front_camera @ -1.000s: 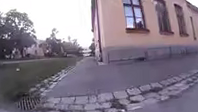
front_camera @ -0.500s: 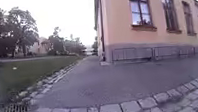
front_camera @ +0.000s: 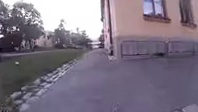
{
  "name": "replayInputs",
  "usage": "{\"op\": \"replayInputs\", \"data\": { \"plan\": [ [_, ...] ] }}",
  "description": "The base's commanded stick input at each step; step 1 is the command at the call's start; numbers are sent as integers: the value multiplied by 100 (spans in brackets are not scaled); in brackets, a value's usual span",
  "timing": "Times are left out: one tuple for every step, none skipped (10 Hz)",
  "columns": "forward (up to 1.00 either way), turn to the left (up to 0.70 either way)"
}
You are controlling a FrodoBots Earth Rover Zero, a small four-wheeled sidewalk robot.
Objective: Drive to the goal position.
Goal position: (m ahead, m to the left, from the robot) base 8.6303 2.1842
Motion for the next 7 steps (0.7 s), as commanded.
{"op": "replayInputs", "data": {
  "plan": [
    [85,0],
    [85,0],
    [85,0],
    [85,0],
    [85,0],
    [85,0],
    [85,0]
  ]
}}
